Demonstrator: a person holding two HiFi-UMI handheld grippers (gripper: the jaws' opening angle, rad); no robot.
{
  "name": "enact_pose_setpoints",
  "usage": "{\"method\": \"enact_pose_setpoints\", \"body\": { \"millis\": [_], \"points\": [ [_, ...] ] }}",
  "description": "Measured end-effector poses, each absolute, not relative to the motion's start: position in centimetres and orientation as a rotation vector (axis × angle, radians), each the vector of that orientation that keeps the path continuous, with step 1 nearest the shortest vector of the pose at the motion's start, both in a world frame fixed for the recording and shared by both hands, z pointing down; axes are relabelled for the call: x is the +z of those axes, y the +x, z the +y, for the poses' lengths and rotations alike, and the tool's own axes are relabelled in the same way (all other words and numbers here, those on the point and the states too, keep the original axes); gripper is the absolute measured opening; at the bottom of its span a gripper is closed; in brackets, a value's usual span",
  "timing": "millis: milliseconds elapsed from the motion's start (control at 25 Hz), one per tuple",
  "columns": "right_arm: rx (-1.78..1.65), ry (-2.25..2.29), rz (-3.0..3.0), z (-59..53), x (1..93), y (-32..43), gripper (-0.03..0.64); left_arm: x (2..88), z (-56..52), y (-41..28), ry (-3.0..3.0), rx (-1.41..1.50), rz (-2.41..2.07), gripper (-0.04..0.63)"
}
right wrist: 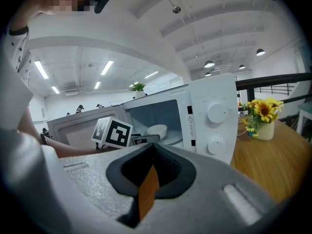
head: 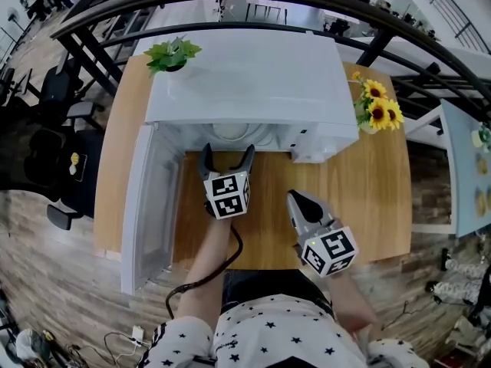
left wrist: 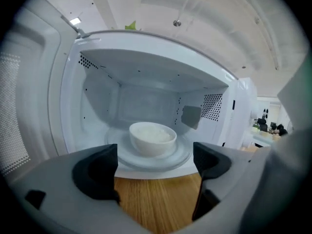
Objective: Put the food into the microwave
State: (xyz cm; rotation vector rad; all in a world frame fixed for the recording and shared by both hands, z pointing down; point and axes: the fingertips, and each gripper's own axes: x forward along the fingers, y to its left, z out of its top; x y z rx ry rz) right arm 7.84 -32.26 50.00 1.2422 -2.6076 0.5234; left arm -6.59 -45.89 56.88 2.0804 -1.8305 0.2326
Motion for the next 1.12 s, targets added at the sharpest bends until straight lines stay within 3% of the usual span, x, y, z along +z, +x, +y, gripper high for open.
{"method": "enact_pose_setpoints", "body": {
  "millis": [400,480,640,1120],
  "points": [
    [0.494,1.248,-2.622,-26.9,49.6,7.5,0.005,55.3,-38.8,-6.0,2.147,0.198,-1.797,0.472],
    [0.489,1.248,-2.626,-25.5,49.6,7.4,0.005,55.0,-36.8,-6.0,2.152,0.198,-1.803,0.424],
    [0.471,1.257,-2.642,-23.3,49.3,7.0,0.006,54.5,-33.0,-6.4,2.144,0.190,-1.842,0.233],
    [0.404,1.285,-2.673,-16.4,47.6,6.3,0.006,51.1,-22.3,-5.8,2.249,0.146,-1.779,0.044]
  ]
}}
